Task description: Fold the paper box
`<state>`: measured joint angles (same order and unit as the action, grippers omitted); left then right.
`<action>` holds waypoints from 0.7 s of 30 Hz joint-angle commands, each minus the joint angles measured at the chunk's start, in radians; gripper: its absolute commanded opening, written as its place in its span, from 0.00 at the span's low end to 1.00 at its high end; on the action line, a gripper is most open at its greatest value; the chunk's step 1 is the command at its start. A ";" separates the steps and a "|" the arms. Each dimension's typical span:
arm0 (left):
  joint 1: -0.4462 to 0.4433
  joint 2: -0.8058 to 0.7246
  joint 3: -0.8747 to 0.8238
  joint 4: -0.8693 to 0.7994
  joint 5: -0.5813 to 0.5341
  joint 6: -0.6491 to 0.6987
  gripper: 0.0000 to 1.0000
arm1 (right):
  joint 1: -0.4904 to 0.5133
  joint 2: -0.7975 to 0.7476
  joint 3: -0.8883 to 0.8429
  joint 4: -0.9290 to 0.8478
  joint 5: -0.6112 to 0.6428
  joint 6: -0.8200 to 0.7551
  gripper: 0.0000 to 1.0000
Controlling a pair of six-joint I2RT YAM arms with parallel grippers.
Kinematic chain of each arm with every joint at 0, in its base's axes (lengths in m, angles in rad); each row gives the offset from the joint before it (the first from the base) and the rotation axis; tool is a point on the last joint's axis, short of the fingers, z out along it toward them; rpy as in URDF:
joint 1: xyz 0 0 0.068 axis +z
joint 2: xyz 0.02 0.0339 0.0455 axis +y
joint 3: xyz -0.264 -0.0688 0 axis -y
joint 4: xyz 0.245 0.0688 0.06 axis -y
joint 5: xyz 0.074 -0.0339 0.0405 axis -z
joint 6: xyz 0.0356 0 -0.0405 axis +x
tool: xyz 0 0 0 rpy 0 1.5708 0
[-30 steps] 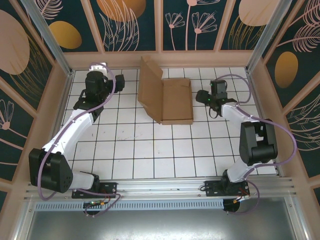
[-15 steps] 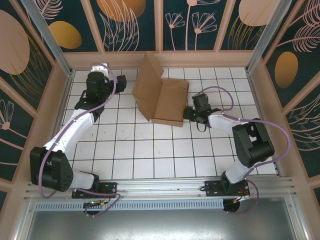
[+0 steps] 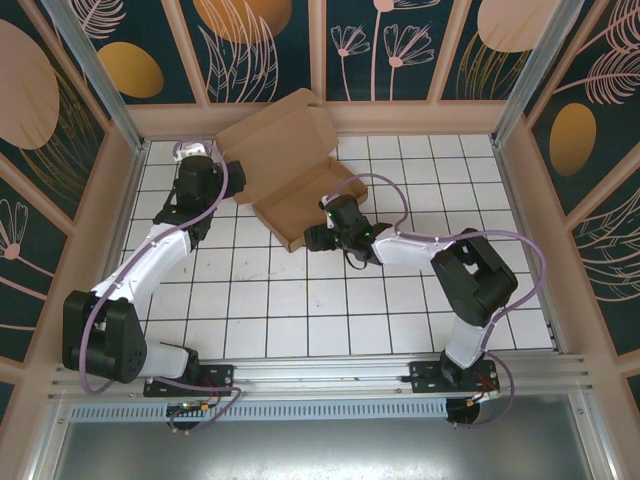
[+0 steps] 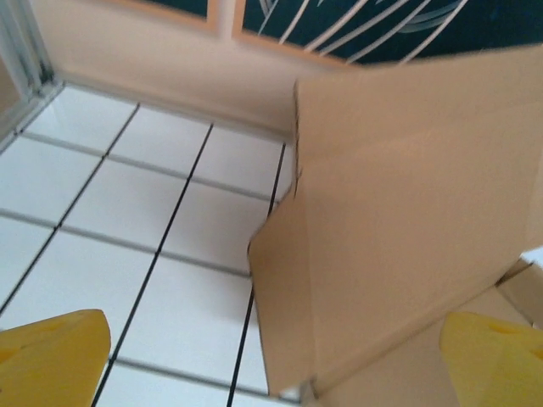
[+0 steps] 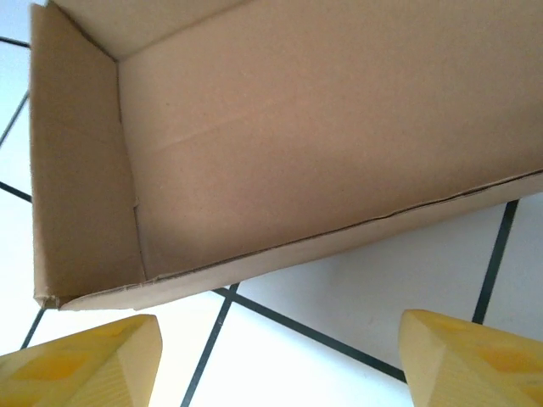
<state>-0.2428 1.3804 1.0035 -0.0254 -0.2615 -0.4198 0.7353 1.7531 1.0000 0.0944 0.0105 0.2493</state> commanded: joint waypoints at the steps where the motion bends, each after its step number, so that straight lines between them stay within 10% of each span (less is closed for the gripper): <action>1: 0.000 -0.025 0.017 -0.097 0.095 -0.064 0.99 | -0.042 -0.113 -0.061 0.112 0.009 -0.067 0.81; 21: -0.259 0.441 0.280 -0.449 -0.158 -0.680 0.83 | -0.249 -0.340 -0.285 0.200 0.051 -0.053 0.86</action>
<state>-0.4953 1.7786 1.2568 -0.3790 -0.3664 -0.9546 0.4950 1.4532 0.7410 0.2607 0.0261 0.2070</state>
